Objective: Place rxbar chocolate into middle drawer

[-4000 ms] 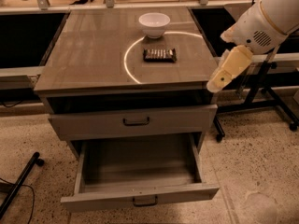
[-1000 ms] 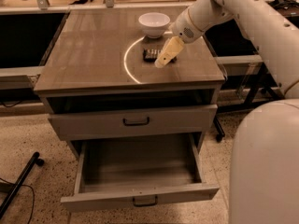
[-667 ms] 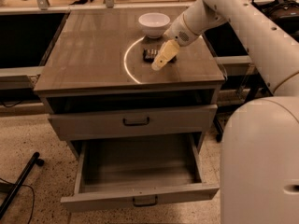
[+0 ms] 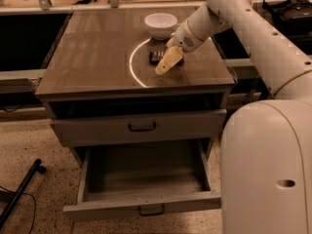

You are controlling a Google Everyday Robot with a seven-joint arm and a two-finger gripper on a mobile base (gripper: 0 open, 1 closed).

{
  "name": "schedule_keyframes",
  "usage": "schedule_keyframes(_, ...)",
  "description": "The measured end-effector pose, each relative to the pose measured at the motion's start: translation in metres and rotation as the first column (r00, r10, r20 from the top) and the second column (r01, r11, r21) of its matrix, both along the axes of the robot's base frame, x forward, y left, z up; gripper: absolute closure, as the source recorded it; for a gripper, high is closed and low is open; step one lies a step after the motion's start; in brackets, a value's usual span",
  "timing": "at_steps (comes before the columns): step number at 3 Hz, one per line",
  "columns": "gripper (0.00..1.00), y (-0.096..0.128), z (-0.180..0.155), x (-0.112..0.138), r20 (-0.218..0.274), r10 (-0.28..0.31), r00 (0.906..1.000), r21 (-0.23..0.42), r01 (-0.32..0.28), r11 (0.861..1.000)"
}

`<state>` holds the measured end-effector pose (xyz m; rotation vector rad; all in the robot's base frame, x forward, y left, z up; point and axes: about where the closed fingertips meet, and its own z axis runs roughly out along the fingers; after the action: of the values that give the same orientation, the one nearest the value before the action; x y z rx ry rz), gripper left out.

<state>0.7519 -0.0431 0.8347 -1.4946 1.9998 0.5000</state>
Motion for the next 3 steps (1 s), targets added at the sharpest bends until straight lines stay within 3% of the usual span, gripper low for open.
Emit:
schedule_keyframes(1, 0.41, 0.001, -0.007, 0.001, -0.022, 0.004, 0.9998, 0.005, -0.004, 1.000)
schedule_keyframes(2, 0.72, 0.001, -0.004, -0.001, -0.020, 0.011, 0.9997, 0.017, -0.011, 1.000)
schedule_keyframes(3, 0.97, 0.002, 0.017, -0.008, 0.022, 0.027, 0.9994, 0.038, -0.028, 0.999)
